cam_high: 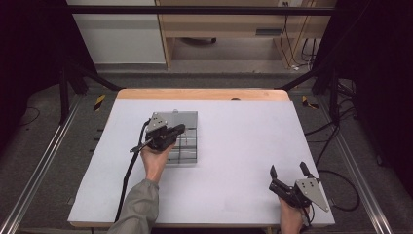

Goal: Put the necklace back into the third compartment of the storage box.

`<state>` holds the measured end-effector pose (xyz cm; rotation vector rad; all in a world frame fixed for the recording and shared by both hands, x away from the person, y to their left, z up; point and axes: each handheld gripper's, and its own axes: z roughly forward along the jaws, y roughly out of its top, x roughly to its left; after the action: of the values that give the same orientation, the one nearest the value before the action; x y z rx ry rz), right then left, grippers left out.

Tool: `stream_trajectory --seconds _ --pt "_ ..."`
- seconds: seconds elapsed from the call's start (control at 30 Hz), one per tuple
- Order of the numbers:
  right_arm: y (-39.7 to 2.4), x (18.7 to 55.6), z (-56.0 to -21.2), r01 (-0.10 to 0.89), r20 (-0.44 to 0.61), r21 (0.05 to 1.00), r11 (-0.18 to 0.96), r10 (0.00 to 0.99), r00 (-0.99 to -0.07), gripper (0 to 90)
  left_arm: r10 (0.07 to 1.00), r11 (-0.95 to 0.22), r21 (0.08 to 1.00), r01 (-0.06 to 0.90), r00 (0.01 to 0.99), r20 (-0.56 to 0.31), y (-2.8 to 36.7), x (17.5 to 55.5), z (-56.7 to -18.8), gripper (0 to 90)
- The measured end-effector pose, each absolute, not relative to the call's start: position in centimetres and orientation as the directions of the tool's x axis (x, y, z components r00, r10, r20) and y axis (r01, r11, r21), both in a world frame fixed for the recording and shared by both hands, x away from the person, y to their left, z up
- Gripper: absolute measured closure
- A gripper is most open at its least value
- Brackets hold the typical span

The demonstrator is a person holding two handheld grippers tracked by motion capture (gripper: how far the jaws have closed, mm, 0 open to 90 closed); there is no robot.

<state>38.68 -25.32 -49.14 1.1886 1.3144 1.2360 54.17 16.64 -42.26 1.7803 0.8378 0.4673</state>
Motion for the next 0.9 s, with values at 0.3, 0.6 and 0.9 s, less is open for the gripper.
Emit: stream_trajectory --seconds 0.3,0.6,0.9 --pt "-25.3 38.7 -49.1 0.046 -0.015 0.999 0.019 0.996 -0.085 3.5 0.738 -0.219 0.905 0.364 0.669 -0.090 16.4 54.4 -42.8 85.8" --pt "-25.3 38.7 -49.1 0.046 -0.015 0.999 0.019 0.996 -0.085 3.5 0.743 -0.242 0.882 0.405 0.662 -0.100 16.3 54.8 -43.3 85.8" --pt "-25.3 38.7 -49.1 0.047 -0.015 0.999 0.019 0.996 -0.085 3.6 0.747 -0.269 0.855 0.444 0.656 -0.106 16.2 55.1 -43.9 85.7"
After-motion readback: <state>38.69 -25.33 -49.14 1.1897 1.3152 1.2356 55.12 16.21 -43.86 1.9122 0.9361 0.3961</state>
